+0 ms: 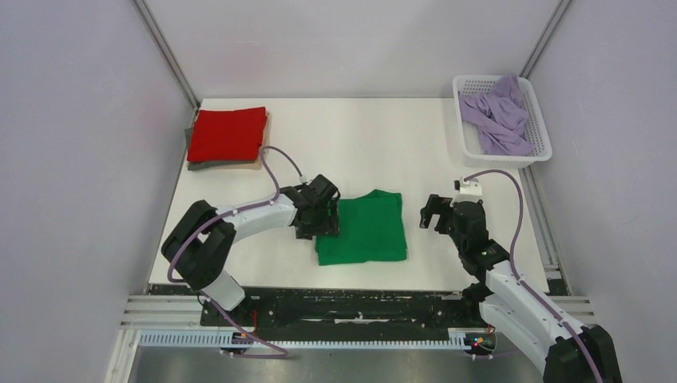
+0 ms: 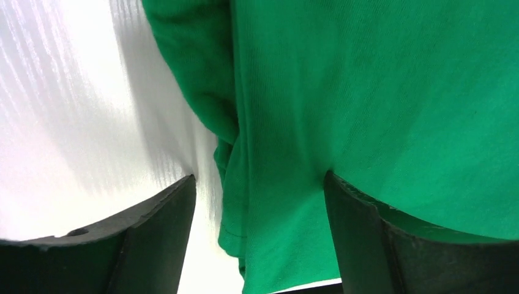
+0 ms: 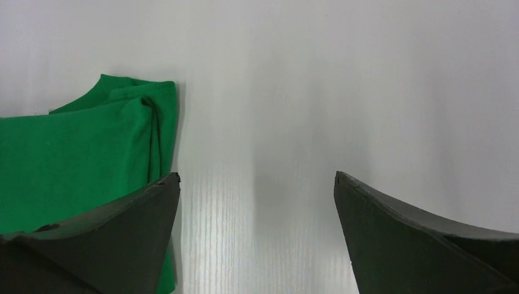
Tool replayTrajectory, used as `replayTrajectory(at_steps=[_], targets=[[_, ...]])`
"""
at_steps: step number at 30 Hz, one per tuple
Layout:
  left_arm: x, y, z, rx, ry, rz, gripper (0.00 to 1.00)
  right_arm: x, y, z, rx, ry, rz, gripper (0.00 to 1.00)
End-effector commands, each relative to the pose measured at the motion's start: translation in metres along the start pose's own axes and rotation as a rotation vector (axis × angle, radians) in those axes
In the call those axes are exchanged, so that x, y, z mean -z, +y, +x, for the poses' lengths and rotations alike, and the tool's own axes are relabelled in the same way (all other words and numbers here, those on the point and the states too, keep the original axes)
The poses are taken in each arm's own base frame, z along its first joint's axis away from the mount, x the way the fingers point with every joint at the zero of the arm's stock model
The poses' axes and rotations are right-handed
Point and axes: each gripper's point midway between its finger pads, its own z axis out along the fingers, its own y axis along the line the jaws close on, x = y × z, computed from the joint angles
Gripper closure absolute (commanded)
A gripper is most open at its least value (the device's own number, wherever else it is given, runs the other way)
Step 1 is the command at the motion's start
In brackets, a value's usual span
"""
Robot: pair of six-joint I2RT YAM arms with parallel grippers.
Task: Fold and stack the t-shirts
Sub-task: Put the neatly folded tshirt into the corner of the board with the left arm
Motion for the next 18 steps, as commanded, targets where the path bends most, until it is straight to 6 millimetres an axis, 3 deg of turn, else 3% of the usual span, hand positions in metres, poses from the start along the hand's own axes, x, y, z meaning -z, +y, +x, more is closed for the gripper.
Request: replayTrajectory(at_steps=[1, 7, 10, 14, 18], targets=[[-0.02, -0.004, 0.009, 0.02, 0.051, -0.031, 0.26, 0.0, -0.003, -0.018, 0.016, -0.05, 0.029, 0.02], [-0.037, -0.008, 0.005, -0.026, 0.06, -0.096, 0.61, 0.001, -0.006, -0.019, 0.026, -0.059, 0.04, 0.02], [-0.046, -0.004, -0.001, -0.06, 0.053, -0.178, 0.96, 0.001, -0.008, -0.019, 0.028, -0.062, 0.052, 0.02], [-0.045, 0.003, -0.029, -0.128, -0.012, -0.302, 0.98, 0.001, -0.009, -0.021, 0.032, -0.066, 0.057, 0.02], [-0.022, 0.009, -0.091, -0.246, -0.162, -0.502, 0.98, 0.0, -0.015, -0.02, 0.03, -0.067, 0.091, 0.02]])
